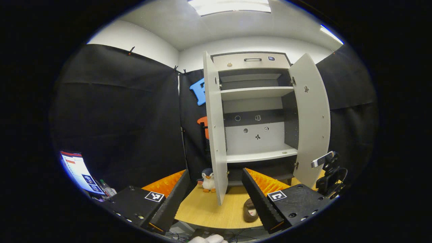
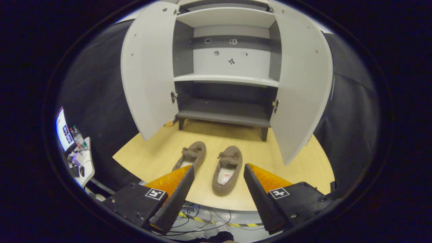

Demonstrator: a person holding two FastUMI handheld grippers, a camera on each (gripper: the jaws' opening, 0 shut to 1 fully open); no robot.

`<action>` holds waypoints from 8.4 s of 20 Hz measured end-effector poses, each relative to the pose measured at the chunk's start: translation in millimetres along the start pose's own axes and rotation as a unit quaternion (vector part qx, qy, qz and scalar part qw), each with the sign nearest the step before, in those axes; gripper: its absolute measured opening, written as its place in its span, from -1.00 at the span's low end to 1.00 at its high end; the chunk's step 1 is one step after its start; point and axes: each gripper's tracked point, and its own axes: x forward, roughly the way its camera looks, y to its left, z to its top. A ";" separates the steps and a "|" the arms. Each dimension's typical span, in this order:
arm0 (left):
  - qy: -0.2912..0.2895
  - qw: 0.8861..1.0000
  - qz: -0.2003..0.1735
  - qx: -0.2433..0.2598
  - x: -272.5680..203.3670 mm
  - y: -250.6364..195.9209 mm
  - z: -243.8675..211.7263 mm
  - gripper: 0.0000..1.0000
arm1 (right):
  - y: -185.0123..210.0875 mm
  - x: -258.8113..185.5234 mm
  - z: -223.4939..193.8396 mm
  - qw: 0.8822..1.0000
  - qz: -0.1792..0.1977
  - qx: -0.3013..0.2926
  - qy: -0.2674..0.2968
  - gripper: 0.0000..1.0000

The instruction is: Grab one shoe with the right hand and put it into the shoe cabinet, grab the other shoe with the left hand and put it into the shoe cabinet; then close the right door with the right hand and the left door with the left hand.

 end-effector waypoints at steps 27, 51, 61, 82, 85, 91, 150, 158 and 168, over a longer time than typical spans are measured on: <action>0.055 0.996 0.065 -0.008 77.8 -7.0 -33.5 0.92 | -28.2 236.1 -34.4 0.992 -0.007 0.082 0.097 -0.84; 0.032 0.998 0.042 -0.024 76.5 -23.9 -42.1 0.92 | -32.4 125.8 390.9 0.983 0.010 -0.001 -0.183 -0.88; 0.032 0.997 0.063 -0.020 74.5 -20.9 -43.5 0.92 | -89.9 240.5 459.9 0.993 -0.042 0.038 -0.100 -0.88; 0.017 0.998 0.059 -0.009 49.1 -22.8 -34.4 0.92 | -100.9 211.8 425.2 0.996 -0.033 0.061 -0.055 0.70; 0.013 0.999 0.049 -0.012 45.1 -22.7 -32.9 0.92 | -99.8 175.7 423.7 0.994 -0.041 0.045 -0.094 0.70; 0.003 1.000 0.023 -0.010 37.0 -20.0 -29.1 0.92 | -76.4 78.4 392.0 0.984 -0.029 0.035 -0.170 0.96; 0.353 0.925 -0.137 0.016 212.7 -151.4 -404.1 -0.77 | -175.2 -145.3 100.7 0.976 -0.141 0.066 -0.154 0.96; 0.266 0.956 -0.116 0.043 227.8 -131.4 -282.0 -0.91 | -159.1 -149.5 121.4 0.973 -0.118 0.061 -0.186 0.96; 0.151 0.980 -0.127 0.000 288.5 -152.7 -86.6 -0.92 | -158.1 -152.4 130.0 0.970 -0.101 0.076 -0.209 0.99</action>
